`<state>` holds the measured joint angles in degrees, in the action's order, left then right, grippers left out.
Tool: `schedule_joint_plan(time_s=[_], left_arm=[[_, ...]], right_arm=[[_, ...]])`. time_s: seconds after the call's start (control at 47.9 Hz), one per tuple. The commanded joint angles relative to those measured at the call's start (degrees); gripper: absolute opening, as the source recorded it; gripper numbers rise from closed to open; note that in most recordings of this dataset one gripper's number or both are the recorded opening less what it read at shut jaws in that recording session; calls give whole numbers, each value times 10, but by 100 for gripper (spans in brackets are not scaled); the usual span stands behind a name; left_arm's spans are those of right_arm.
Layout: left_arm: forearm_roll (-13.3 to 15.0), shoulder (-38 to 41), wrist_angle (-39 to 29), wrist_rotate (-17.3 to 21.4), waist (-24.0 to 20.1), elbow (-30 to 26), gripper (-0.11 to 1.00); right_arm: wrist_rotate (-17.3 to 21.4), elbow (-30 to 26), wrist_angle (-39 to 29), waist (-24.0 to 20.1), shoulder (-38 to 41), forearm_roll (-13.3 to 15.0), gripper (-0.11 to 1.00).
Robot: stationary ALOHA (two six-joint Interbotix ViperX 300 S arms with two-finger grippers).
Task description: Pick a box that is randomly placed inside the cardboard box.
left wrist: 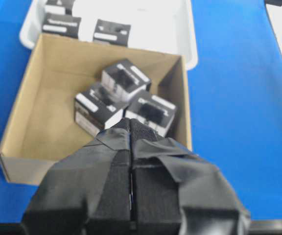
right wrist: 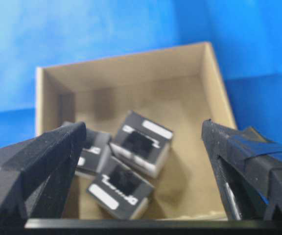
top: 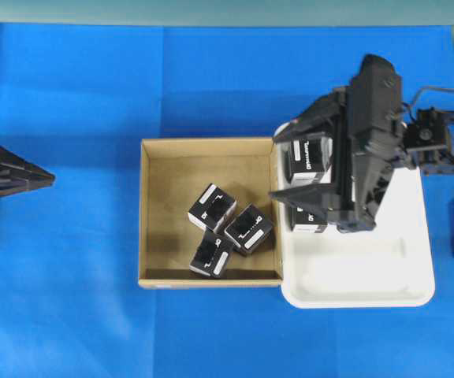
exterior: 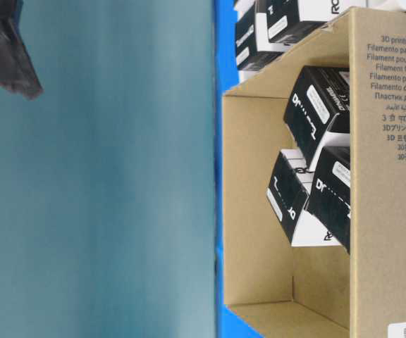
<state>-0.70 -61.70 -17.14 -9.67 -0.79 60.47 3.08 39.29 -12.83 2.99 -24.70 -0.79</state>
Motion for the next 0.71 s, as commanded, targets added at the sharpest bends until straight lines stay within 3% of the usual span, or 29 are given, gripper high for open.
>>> schedule_joint_plan(time_s=[0.0,0.313,0.689], left_arm=[[-2,3,6,1,0,-9,-7],[-2,-25,12,7,2,-9,-7],[-2,-32,15,0,29,-9,-7]], right_arm=[[-2,7,18,-4,-18,-3,100],[-8,54,59,-40,-85,-3,100],[-7,104,69,-44,-175,0,100]])
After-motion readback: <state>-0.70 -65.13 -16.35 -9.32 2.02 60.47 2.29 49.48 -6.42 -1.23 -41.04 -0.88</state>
